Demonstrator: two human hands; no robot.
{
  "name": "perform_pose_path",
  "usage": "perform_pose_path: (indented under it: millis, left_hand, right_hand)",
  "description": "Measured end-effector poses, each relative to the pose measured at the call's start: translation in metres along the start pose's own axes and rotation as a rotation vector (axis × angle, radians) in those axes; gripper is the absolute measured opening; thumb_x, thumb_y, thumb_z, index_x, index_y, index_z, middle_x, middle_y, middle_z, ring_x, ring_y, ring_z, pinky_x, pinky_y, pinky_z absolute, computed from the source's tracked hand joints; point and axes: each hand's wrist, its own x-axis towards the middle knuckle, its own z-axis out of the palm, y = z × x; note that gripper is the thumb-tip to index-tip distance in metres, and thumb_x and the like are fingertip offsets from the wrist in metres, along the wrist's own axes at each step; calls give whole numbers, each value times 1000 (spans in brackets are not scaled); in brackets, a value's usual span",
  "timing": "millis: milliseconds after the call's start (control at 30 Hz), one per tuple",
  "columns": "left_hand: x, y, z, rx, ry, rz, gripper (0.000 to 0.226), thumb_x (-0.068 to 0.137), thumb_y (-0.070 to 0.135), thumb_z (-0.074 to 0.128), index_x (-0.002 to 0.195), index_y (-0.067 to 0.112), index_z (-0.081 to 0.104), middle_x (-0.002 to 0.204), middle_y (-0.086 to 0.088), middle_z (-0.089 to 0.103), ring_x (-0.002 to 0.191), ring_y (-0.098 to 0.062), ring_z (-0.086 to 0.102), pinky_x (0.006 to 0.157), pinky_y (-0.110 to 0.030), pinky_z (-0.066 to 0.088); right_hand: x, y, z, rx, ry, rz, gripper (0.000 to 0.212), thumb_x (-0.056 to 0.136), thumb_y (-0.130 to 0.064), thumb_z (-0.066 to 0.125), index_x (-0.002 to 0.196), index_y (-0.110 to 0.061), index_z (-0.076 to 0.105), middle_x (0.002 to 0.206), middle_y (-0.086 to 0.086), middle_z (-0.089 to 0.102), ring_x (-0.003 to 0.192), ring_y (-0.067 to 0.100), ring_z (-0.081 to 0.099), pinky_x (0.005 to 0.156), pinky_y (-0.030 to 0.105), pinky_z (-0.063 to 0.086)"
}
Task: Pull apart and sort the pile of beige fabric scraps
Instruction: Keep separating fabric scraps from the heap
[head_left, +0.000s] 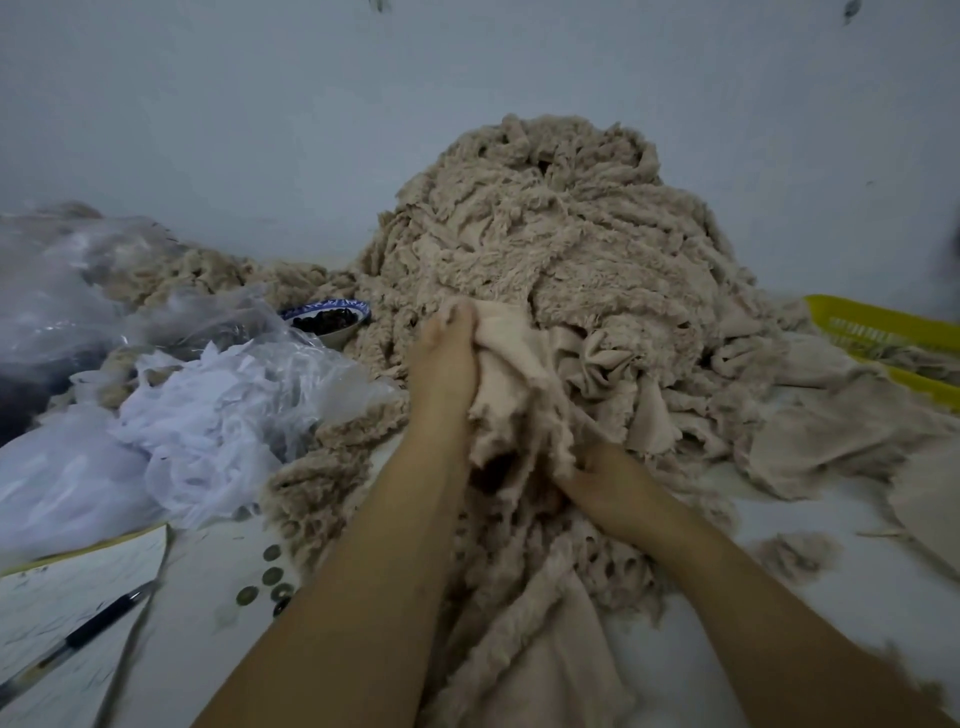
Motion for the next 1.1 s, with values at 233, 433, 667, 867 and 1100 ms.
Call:
perform_pose_path:
  millis: [233, 433, 667, 867, 1100]
  left_hand:
    - [-32, -48, 42, 34, -371, 5, 36, 98, 46, 57, 120, 21, 70, 108, 7, 71, 92, 3, 63, 78, -12, 50]
    - [-33, -72, 22, -460, -417, -314, 35, 101, 39, 54, 119, 15, 71, 114, -8, 74, 105, -22, 72, 84, -35, 59]
    - [-34, -69, 14, -551, -542, -428, 50, 89, 51, 60, 114, 11, 76, 117, -15, 73, 106, -24, 72, 75, -30, 60]
    - [-24, -66, 5, -795, -511, -535, 49, 82, 33, 69, 119, 1, 70, 113, -21, 72, 101, -31, 71, 86, -41, 60]
    - [-7, -67, -9, -1187, -326, -302, 28, 96, 21, 54, 76, 7, 69, 118, -12, 73, 106, -19, 72, 96, -35, 56]
  right_hand:
    - [3, -10, -18, 1005, 334, 31, 47, 88, -66, 46, 110, -32, 70, 101, 0, 77, 94, 12, 73, 73, 24, 59]
    - [6, -13, -9, 733, 257, 134, 26, 99, -44, 54, 110, -26, 68, 94, -6, 78, 84, 6, 73, 64, 17, 55]
    - [2, -12, -13, 675, 89, -1, 39, 82, -54, 66, 102, -22, 74, 103, 7, 76, 97, 23, 73, 84, 40, 60]
    - [-1, -14, -4, 429, -127, -33, 24, 88, -46, 65, 66, -42, 72, 79, -20, 72, 76, -5, 67, 69, 15, 52]
    - [3, -9, -23, 971, 94, 109, 48, 81, -44, 66, 123, -20, 66, 113, 3, 75, 104, 18, 71, 79, 29, 59]
